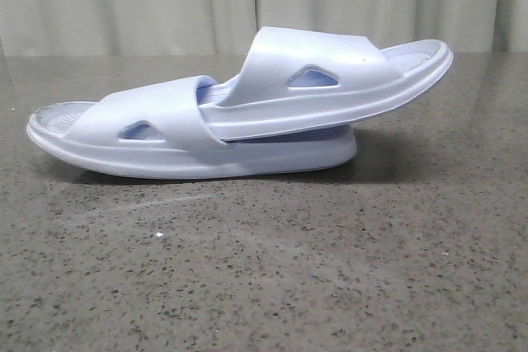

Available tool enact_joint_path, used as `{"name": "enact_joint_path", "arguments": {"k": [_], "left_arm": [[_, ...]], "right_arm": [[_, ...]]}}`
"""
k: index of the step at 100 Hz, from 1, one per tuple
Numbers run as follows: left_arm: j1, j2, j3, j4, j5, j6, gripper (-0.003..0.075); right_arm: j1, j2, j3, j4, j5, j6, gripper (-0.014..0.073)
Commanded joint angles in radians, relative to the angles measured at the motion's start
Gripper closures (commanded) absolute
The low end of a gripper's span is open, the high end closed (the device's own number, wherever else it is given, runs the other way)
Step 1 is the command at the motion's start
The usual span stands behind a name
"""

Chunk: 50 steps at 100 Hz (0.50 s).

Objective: Insert blue slippers together front up

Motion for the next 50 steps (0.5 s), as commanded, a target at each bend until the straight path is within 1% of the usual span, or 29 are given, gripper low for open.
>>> {"name": "enact_joint_path", "arguments": {"k": [1, 15, 50], "left_arm": [[-0.006, 0.01, 0.008, 0.004, -0.098, -0.007, 0.0704], [-0.006, 0.01, 0.008, -0.041, -0.089, -0.007, 0.0704], [-0.006, 0.01, 0.008, -0.041, -0.089, -0.007, 0.0704]], "right_arm": [[-0.001, 0.009, -0.027, -0.003, -0.043, -0.011, 0.0701], [-0.001, 0.009, -0.027, -0.003, -0.043, -0.011, 0.0701], [-0.001, 0.009, -0.027, -0.003, -0.043, -0.011, 0.0701]]}}
